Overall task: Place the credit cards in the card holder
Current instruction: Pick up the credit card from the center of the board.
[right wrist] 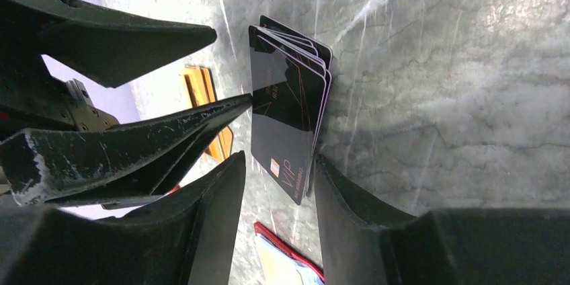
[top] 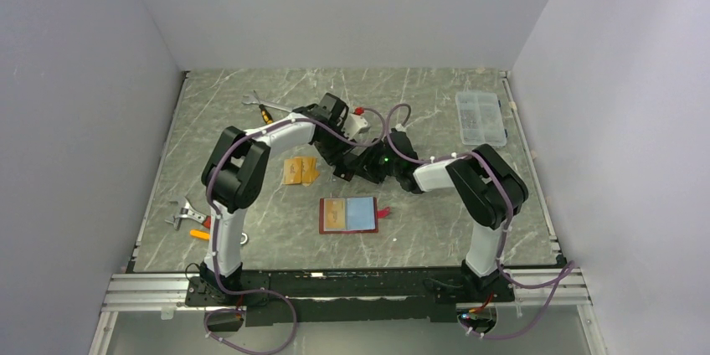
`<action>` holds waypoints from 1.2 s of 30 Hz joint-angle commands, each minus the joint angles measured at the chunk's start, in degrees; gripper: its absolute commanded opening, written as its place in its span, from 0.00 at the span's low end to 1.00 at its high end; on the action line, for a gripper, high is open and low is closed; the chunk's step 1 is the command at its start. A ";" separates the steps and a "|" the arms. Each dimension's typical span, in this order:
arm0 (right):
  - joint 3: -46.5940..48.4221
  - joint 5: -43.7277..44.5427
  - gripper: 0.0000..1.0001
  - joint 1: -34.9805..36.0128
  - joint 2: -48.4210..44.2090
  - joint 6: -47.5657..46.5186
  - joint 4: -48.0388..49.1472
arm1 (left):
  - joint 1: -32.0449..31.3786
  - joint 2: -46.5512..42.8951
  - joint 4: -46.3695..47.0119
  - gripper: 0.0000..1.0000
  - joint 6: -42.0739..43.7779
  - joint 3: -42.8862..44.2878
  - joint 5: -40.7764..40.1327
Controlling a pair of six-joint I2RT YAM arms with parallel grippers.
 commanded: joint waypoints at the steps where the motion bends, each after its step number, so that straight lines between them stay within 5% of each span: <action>1: -1.46 1.71 0.45 -0.52 2.80 -0.06 -1.95 | -0.75 0.41 -0.29 0.59 -0.57 1.33 -1.04; 9: -3.34 0.77 0.43 -0.86 2.93 1.42 1.99 | -1.74 -0.31 0.35 0.58 -1.15 0.72 -1.10; 25: -9.76 -4.55 0.39 -1.22 2.84 6.21 26.21 | -3.00 -0.96 1.22 0.57 -1.16 -0.48 -0.78; 36: -10.10 -5.01 0.37 -1.09 2.14 5.08 27.81 | -2.98 -1.36 1.44 0.57 -1.08 -0.63 -0.68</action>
